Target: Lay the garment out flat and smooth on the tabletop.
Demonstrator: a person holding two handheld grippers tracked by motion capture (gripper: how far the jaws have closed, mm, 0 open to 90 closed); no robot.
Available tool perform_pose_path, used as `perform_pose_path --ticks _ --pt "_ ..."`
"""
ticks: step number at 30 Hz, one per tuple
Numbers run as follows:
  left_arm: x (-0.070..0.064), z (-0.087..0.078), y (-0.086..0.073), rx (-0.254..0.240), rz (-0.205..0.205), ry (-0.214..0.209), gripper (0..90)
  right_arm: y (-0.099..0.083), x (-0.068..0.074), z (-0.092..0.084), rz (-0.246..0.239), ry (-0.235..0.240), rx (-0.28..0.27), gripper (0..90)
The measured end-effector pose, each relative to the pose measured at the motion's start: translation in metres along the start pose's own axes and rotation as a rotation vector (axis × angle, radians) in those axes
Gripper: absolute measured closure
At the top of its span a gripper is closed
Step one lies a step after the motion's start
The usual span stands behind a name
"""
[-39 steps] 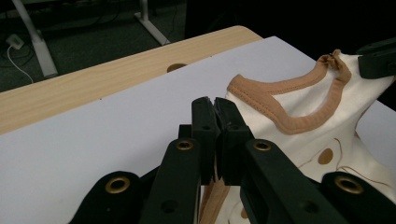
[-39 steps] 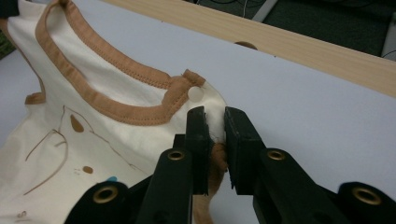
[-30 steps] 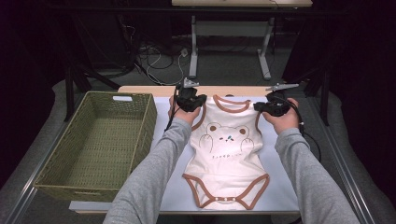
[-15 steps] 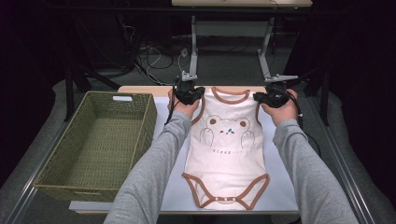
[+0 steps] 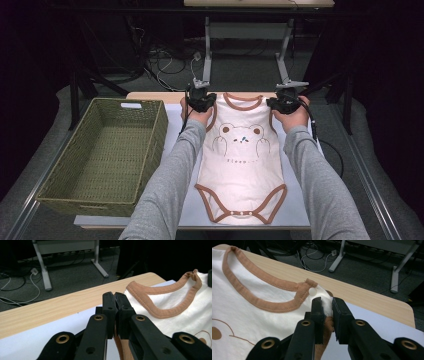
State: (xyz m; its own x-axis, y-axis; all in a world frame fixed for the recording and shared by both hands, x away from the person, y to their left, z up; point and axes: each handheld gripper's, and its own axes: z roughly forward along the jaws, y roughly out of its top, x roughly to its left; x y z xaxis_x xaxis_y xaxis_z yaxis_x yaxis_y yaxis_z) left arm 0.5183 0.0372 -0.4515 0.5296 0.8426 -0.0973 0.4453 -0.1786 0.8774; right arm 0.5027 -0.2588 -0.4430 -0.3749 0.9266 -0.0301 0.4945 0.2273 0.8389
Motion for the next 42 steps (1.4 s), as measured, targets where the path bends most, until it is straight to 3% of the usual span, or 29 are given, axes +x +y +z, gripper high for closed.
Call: perform_pose_path --ticks 11,21,28,35,37,38,39,42 --pt "0.002 0.011 -0.019 0.017 -0.028 0.031 87.6 -0.004 0.004 0.013 -0.013 -0.020 0.012 79.9" --pt "-0.002 0.015 -0.024 0.024 0.009 0.042 87.5 -0.012 0.006 0.020 0.005 -0.031 0.026 79.9" --pt "-0.011 0.023 -0.027 0.039 0.069 0.053 87.5 -0.021 0.009 0.028 0.004 -0.035 0.037 79.7" --pt "-0.016 0.030 -0.031 0.039 0.075 0.066 87.5 -0.022 0.016 0.032 -0.006 -0.028 0.029 79.6" --pt "-0.018 0.031 -0.033 0.043 0.049 0.071 87.3 -0.022 0.017 0.033 -0.012 -0.027 0.025 79.4" --pt "-0.016 0.032 -0.033 0.043 0.060 0.076 87.0 -0.022 0.017 0.033 -0.020 -0.029 0.025 79.0" --pt "-0.016 0.033 -0.033 0.050 0.048 0.080 86.0 -0.023 0.017 0.034 -0.021 -0.031 0.026 77.2" --pt "-0.013 0.036 -0.036 0.068 0.026 0.099 73.4 -0.025 0.016 0.039 -0.038 -0.065 0.029 59.7"
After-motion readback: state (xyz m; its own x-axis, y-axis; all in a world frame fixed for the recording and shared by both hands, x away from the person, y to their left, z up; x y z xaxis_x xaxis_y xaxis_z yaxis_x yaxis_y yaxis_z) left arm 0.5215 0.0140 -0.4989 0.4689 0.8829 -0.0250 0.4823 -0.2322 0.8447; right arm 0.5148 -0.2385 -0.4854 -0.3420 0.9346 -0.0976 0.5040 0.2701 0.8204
